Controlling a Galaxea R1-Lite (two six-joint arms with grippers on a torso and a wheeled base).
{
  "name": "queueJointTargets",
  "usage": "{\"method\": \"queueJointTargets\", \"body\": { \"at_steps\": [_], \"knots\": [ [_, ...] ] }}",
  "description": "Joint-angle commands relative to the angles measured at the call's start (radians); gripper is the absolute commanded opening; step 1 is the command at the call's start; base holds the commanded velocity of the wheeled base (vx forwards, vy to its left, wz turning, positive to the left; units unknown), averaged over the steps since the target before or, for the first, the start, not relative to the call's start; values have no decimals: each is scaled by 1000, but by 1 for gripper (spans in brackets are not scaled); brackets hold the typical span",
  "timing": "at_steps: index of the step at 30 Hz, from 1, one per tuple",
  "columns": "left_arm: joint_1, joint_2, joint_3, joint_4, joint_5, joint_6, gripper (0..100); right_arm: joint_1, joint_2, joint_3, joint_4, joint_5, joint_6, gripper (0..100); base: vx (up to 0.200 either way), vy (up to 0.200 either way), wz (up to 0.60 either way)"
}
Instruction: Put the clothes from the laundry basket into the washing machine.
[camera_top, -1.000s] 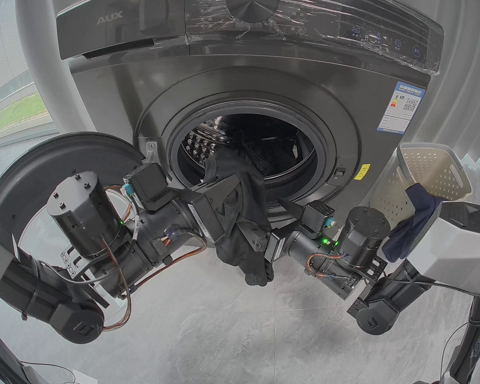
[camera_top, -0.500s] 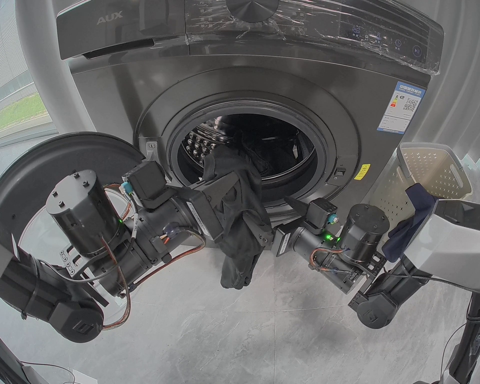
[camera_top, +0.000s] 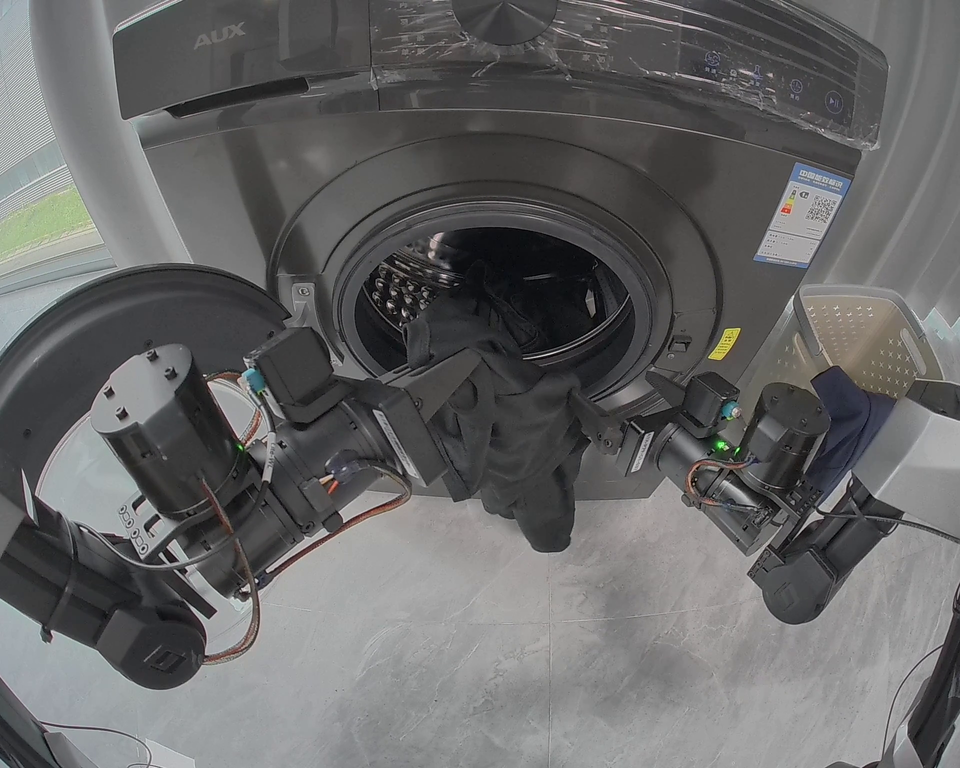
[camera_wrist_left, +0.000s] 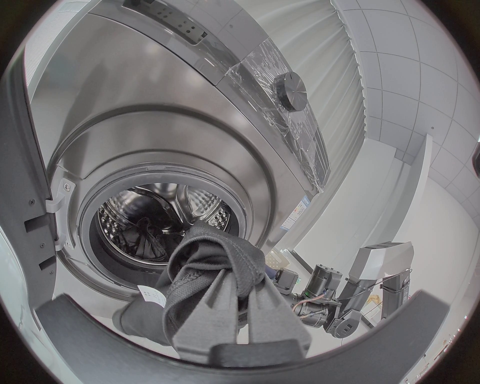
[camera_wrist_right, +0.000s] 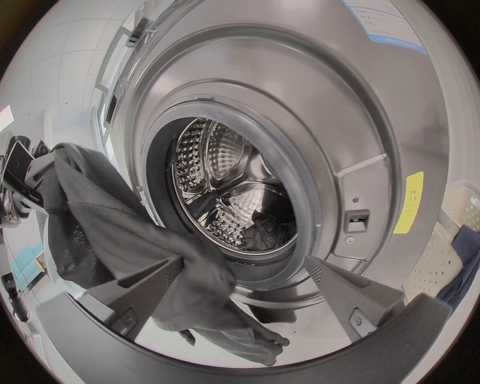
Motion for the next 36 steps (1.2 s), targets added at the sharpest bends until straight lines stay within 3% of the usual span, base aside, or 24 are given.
{"method": "queueJointTargets", "body": {
  "at_steps": [1, 9, 18, 27, 36],
  "knots": [
    [2, -2, 1, 0, 0, -1, 0, -24, -4, 4, 1, -2, 1, 100, 0, 0, 0],
    [3, 4, -7, 4, 9, -1, 0, -23, -18, 100, -14, -2, 1, 100, 0, 0, 0],
    [5, 13, -17, 9, 27, -1, 0, 118, -158, 244, -14, 9, 3, 100, 0, 0, 0],
    [6, 13, -14, 9, 29, -1, 0, 190, -95, 188, -13, 29, 11, 100, 0, 0, 0],
    [3, 8, -14, 7, 29, -1, 0, 195, 29, 20, -2, 27, 11, 100, 0, 0, 0]
  ]
}}
